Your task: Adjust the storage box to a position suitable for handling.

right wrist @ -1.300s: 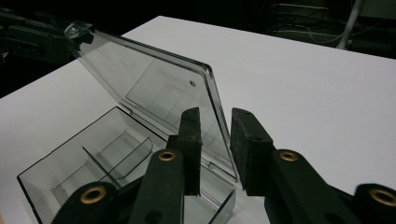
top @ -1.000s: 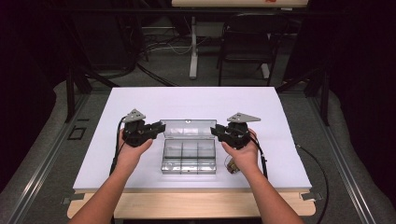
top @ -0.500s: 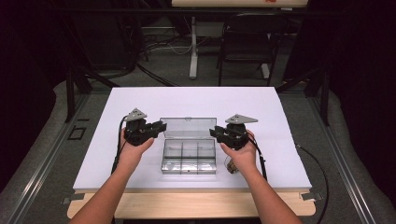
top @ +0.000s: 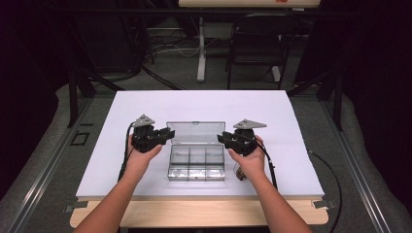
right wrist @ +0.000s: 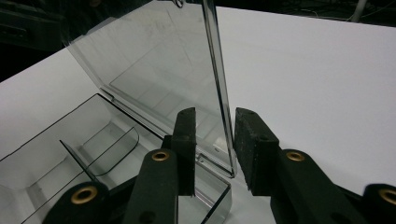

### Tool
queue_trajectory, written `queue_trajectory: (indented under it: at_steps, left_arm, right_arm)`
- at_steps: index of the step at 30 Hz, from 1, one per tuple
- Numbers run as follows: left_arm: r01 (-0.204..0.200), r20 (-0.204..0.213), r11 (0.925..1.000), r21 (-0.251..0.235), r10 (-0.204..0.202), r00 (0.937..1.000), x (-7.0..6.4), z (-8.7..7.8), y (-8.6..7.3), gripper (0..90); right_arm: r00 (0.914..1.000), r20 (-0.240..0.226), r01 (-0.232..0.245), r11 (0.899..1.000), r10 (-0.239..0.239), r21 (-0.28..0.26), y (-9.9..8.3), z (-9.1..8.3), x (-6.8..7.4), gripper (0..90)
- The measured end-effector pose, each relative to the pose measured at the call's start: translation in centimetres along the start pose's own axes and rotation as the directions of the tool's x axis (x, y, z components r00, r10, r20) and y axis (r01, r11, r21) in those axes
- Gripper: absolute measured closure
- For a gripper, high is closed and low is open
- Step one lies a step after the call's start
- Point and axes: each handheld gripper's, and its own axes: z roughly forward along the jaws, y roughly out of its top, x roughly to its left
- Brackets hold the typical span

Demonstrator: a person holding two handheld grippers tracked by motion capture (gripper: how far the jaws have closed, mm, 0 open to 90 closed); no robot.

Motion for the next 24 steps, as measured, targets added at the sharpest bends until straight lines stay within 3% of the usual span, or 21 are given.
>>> queue_trajectory:
  at_steps: [4,24]
  left_arm:
    - [0.019,0.005,0.9998,-0.011,-0.019,0.9998,0.1,0.3,-0.4,69.6]
    - [0.038,0.004,0.9993,-0.004,-0.038,0.9993,0.5,1.4,-1.9,68.3]
  right_arm:
    - [1.0000,-0.006,-0.002,1.000,0.002,-0.001,0.0,0.0,0.0,70.2]
    - [0.9999,-0.008,0.010,1.000,-0.010,-0.017,-0.2,0.1,0.0,67.5]
